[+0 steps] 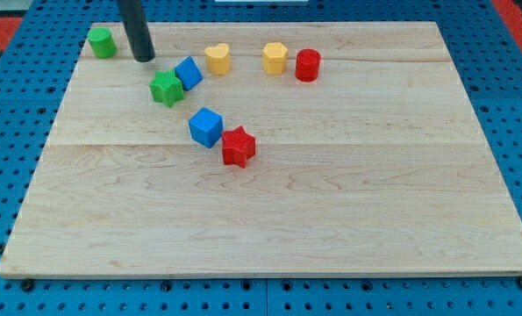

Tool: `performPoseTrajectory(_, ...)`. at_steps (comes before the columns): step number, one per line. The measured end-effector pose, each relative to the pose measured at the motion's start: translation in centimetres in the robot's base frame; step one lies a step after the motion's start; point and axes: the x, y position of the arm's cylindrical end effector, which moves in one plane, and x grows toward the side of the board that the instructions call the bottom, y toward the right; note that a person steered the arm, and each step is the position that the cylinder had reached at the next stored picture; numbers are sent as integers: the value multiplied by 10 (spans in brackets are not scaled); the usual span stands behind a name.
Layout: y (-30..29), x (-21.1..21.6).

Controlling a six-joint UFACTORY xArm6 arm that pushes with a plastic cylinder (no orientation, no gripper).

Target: Push the yellow hexagon towards the top left

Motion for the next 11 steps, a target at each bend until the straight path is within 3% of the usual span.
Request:
performPoseTrajectory(2,70,2)
performPoseTrajectory(3,76,44)
performPoseTrajectory(4,148,41)
performPoseTrajectory(5,183,24)
performPoseTrajectory(6,190,-18)
performPoseTrajectory(7,170,-32)
performPoseTrajectory(8,214,-23)
performPoseTrajectory(9,217,-39)
performPoseTrajectory(11,116,-57)
